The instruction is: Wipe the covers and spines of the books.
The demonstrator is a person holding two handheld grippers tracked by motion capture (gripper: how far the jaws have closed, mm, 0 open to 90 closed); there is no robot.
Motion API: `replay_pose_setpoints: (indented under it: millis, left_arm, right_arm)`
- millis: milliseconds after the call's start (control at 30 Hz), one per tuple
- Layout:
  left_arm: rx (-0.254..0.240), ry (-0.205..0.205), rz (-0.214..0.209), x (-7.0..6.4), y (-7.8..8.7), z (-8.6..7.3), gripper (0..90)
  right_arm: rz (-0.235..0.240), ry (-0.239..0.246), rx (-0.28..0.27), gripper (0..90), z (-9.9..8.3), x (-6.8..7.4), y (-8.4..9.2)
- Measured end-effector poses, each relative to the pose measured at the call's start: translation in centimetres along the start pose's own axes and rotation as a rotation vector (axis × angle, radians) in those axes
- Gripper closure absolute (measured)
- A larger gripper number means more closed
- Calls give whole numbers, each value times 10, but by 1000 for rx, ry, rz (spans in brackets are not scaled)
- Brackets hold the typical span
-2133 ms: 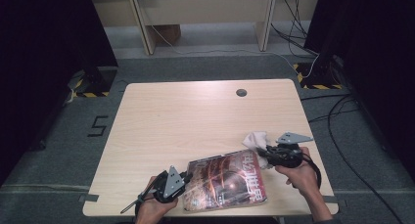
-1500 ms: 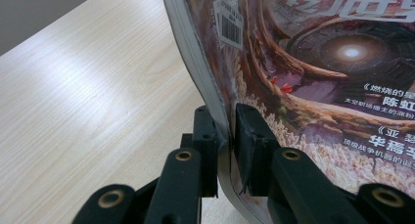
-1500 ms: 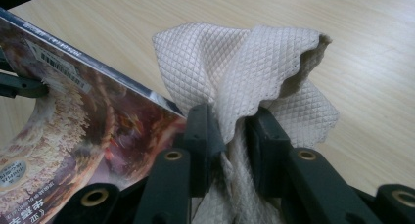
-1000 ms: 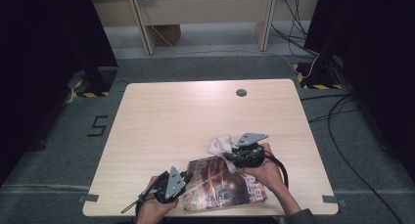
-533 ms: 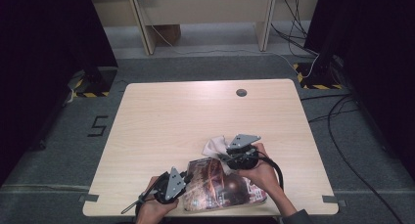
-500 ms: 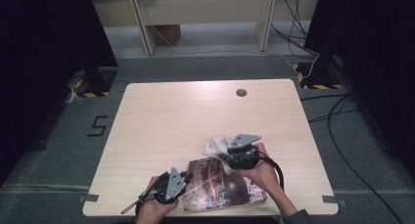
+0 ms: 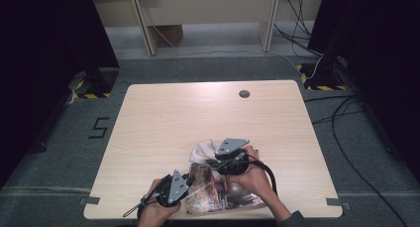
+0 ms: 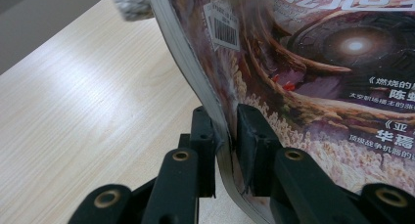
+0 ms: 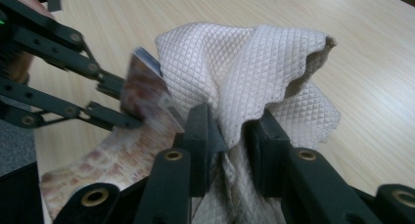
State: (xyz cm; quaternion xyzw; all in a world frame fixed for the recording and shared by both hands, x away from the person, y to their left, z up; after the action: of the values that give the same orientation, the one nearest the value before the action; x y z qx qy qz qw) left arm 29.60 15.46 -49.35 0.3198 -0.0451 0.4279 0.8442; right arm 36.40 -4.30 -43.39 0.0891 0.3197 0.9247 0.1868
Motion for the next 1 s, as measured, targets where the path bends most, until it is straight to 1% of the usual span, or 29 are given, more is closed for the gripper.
replay_pose_setpoints:
  millis: [167,300,333,367,467,533,600,800,933,1000]
  left_arm:
    - [2,-7,4,0,0,0,779]
    - [2,-10,8,-1,0,1,779]
    - [3,-10,8,-1,1,1,779]
    - [3,-11,8,-1,1,1,779]
    - [2,-13,5,-1,1,1,779]
    - [-1,-12,6,-1,1,1,779]
    - [1,-10,4,-1,1,1,779]
    - [-4,-16,8,-1,1,2,778]
    - [-4,-15,9,-1,1,2,778]
    - [-3,-18,8,-1,1,2,778]
  right_arm:
    - [22,24,-11,726,9,10,-3]
    - [30,45,-17,726,14,16,-5]
    - [26,54,-17,725,15,17,-6]
    - [25,53,-13,725,15,19,-6]
    - [20,73,-6,726,15,18,-5]
    - [16,76,0,727,14,16,-3]
    - [-2,74,18,727,11,13,-2]
    - [-17,57,34,727,5,7,3]
    - [-16,51,33,727,5,7,3]
    - [-3,58,15,727,8,10,1]
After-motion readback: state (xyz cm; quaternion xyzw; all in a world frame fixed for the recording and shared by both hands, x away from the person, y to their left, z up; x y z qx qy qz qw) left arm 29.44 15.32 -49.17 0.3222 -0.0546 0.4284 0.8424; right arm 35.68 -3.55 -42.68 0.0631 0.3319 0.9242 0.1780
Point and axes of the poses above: each handheld gripper's, and its own axes: y roughly backward along the jaws, z roughly out of its top, x roughly to its left, the point moved 2 cm from there along -y, roughly forward along the jaws, and after that the axes turned 6 degrees about z, right-handed, at the moved point
